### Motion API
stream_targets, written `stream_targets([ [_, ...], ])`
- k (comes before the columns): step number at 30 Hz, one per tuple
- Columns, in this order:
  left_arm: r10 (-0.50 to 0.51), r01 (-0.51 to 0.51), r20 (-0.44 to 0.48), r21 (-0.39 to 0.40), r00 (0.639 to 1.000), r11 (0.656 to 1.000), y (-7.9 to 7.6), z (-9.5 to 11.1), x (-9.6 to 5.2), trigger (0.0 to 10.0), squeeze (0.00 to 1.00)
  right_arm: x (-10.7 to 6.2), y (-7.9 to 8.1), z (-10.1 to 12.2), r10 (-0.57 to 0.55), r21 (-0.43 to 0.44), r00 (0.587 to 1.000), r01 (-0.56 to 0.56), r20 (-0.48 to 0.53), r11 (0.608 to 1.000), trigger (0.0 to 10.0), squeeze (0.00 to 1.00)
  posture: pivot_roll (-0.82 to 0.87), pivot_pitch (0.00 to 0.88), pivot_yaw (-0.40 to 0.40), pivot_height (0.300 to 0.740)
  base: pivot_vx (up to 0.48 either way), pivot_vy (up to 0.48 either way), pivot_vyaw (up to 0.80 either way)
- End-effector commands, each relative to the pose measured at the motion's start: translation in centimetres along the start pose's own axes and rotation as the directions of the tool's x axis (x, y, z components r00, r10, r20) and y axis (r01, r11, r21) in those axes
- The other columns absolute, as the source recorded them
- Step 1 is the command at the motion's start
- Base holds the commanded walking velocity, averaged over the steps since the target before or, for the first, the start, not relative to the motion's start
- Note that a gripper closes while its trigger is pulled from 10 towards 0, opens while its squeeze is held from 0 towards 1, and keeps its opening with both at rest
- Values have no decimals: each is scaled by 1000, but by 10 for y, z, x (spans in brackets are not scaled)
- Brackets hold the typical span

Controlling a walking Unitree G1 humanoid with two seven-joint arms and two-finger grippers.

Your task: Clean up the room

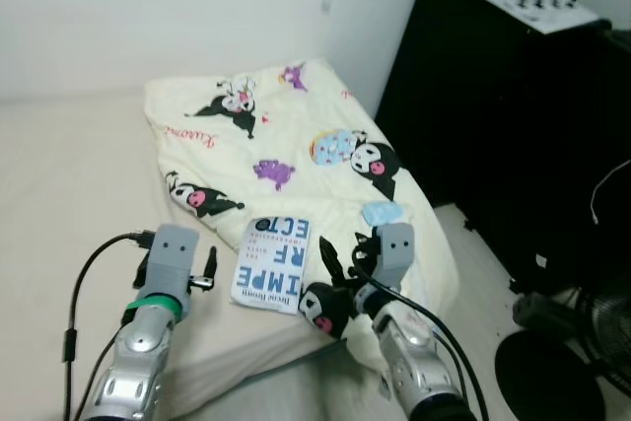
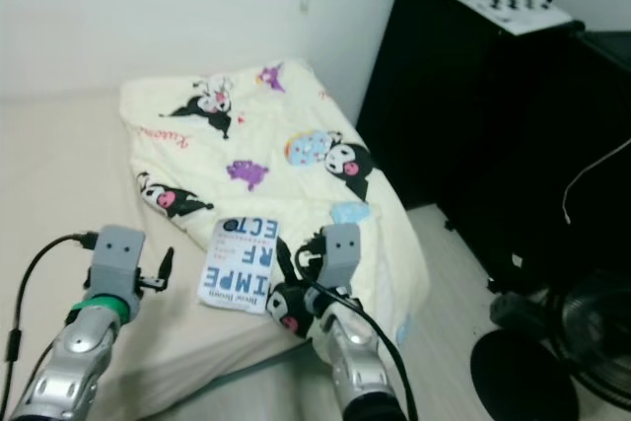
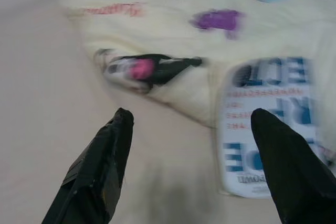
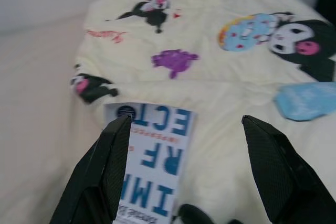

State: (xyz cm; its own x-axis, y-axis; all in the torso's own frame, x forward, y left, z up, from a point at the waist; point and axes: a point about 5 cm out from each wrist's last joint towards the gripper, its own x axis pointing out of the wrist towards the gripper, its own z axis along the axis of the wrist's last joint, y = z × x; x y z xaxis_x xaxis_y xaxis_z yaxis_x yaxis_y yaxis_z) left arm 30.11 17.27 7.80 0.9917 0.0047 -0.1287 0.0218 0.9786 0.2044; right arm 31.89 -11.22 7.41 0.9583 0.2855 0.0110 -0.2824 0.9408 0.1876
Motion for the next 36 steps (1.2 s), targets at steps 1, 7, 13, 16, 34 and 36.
stream_targets([
  [1, -6, 6, -25, -3, 1000, 1000, -1, -8, -4, 10000, 0, -5, -2, -7, -10, 4, 1000, 10, -20, 1000, 10000, 0, 54, 72, -13, 740, 0, 0, 0],
  [7, -23, 23, -24, -3, 999, 1000, -3, -9, -5, 10000, 0, -6, -1, -8, -5, 0, 1000, 5, -26, 1000, 10000, 0, 53, 73, -13, 740, 0, 0, 0],
  [13, -52, 53, -5, 48, 999, 997, -8, -14, -12, 10000, 0, -12, -2, -19, -8, -16, 997, 7, -73, 1000, 10000, 0, 52, 79, -16, 735, 0, 0, 0],
  [16, -47, 47, 1, 65, 999, 997, -8, -16, -16, 10000, 0, -15, -3, -22, -12, -25, 996, 10, -86, 1000, 10000, 0, 52, 82, -18, 725, 0, 0, 0],
  [34, -216, 212, -20, 316, 976, 925, -9, -31, -37, 10000, 0, -20, -10, -21, -10, -51, 996, 6, -91, 999, 10000, 0, 45, 121, -34, 660, 0, 0, 0],
  [36, -216, 210, -19, 324, 976, 922, -7, -31, -37, 10000, 0, -20, -10, -21, -12, -51, 996, 7, -91, 999, 10000, 0, 46, 122, -34, 655, 0, 0, 0],
])
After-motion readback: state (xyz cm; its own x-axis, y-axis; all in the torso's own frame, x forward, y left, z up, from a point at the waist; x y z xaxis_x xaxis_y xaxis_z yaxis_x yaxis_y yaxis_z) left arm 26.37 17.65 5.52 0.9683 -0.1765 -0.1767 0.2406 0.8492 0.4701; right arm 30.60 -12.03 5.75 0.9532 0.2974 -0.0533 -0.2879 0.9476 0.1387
